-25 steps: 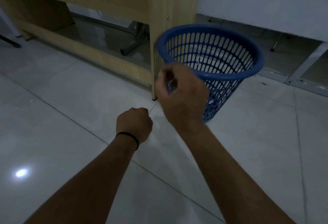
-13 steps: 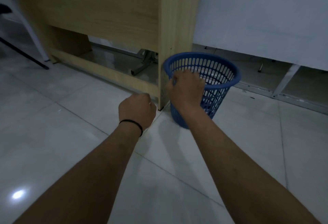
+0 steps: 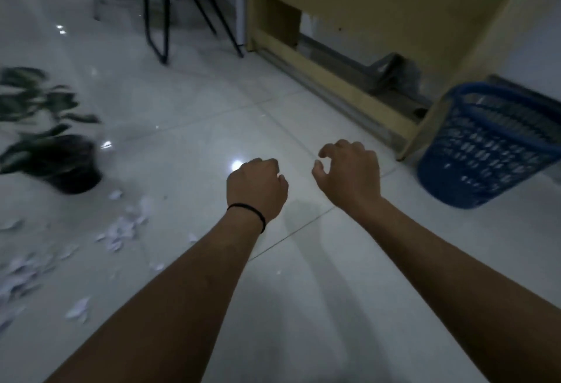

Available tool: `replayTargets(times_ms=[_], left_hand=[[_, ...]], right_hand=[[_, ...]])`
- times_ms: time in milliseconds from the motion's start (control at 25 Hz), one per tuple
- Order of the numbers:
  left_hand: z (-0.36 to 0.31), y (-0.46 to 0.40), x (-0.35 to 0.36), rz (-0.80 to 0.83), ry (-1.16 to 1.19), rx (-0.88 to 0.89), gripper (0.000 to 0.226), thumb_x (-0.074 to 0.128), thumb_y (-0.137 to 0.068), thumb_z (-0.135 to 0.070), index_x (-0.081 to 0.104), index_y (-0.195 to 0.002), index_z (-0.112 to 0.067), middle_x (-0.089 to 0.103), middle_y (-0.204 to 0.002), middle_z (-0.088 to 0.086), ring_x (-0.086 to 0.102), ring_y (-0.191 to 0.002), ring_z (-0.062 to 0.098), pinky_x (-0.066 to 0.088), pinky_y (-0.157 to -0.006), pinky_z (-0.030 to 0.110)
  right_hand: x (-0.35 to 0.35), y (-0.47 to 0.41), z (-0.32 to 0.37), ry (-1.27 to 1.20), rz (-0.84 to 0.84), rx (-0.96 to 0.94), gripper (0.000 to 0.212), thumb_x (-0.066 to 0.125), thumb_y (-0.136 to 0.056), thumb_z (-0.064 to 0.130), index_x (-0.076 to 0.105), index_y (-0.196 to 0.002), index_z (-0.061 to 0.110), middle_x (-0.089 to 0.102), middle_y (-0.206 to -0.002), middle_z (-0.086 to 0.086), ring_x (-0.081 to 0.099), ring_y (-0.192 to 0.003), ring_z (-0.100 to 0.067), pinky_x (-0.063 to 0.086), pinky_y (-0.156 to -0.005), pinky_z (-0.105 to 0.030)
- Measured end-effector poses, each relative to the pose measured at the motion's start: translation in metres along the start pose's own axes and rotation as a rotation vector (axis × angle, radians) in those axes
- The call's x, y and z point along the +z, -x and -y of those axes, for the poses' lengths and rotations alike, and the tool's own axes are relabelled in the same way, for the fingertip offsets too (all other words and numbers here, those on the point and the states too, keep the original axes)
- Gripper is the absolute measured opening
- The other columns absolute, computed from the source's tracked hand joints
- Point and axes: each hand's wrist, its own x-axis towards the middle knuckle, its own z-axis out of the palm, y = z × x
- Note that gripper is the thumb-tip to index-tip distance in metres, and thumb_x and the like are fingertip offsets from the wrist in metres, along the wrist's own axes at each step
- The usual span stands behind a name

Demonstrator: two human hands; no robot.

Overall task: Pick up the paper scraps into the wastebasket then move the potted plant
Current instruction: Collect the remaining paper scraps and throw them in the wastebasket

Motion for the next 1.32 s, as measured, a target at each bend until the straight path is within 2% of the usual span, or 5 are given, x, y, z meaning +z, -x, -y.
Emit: replayTargets(times_ms=[520, 680, 840, 1000, 1320], left_hand=[[0.231, 0.147, -0.05, 0.132, -0.019, -0.311, 0.034, 0.052, -0.092, -0.039, 0.066, -0.113, -0.016, 0.065, -0.112, 0.013, 0.061, -0.103, 0.032, 0.05, -0.082, 0.038], [0.231, 0.179, 0.004, 0.283, -0.037, -0.284, 0.046, 0.053, -0.091, -0.043, 0.054, -0.131, -0.019, 0.055, -0.126, 0.014, 0.051, -0.117, 0.034, 0.049, -0.087, 0.043], [0.235, 0.21, 0.058, 0.297, -0.137, -0.322, 0.073, 0.059, -0.087, -0.046, 0.035, -0.15, -0.017, 0.029, -0.154, 0.025, 0.028, -0.139, 0.046, 0.031, -0.11, 0.056], [0.245, 0.227, 0.086, 0.212, -0.14, -0.464, 0.09, 0.061, -0.085, -0.053, 0.018, -0.157, -0.018, 0.012, -0.159, 0.03, 0.012, -0.144, 0.052, 0.016, -0.114, 0.063], [0.279, 0.222, 0.087, 0.146, -0.168, -0.561, 0.093, 0.039, -0.084, -0.067, 0.003, -0.158, -0.023, 0.008, -0.161, 0.026, 0.014, -0.145, 0.05, 0.021, -0.115, 0.062]], right_hand=[[0.025, 0.091, 0.183, 0.029, 0.327, -0.276, 0.056, 0.055, -0.09, 0.06, 0.058, -0.132, 0.022, 0.063, -0.125, -0.008, 0.057, -0.113, -0.031, 0.046, -0.087, -0.041], [0.099, 0.152, 0.179, -0.043, 0.467, -0.109, 0.074, 0.049, -0.093, 0.061, 0.035, -0.151, 0.018, 0.048, -0.146, -0.012, 0.047, -0.127, -0.033, 0.043, -0.099, -0.044], [0.157, 0.197, 0.158, -0.068, 0.536, 0.207, 0.1, 0.035, -0.091, 0.074, -0.005, -0.159, 0.013, -0.001, -0.167, -0.016, 0.004, -0.154, -0.033, 0.013, -0.124, -0.049], [0.189, 0.206, 0.145, -0.158, 0.558, 0.502, 0.115, 0.034, -0.085, 0.082, -0.012, -0.157, 0.005, -0.01, -0.166, -0.02, -0.009, -0.154, -0.033, 0.001, -0.126, -0.047], [0.239, 0.164, 0.223, -0.346, 0.531, 0.118, 0.123, 0.039, -0.077, 0.087, -0.013, -0.157, 0.01, -0.008, -0.167, -0.017, -0.008, -0.155, -0.029, 0.0, -0.126, -0.043]])
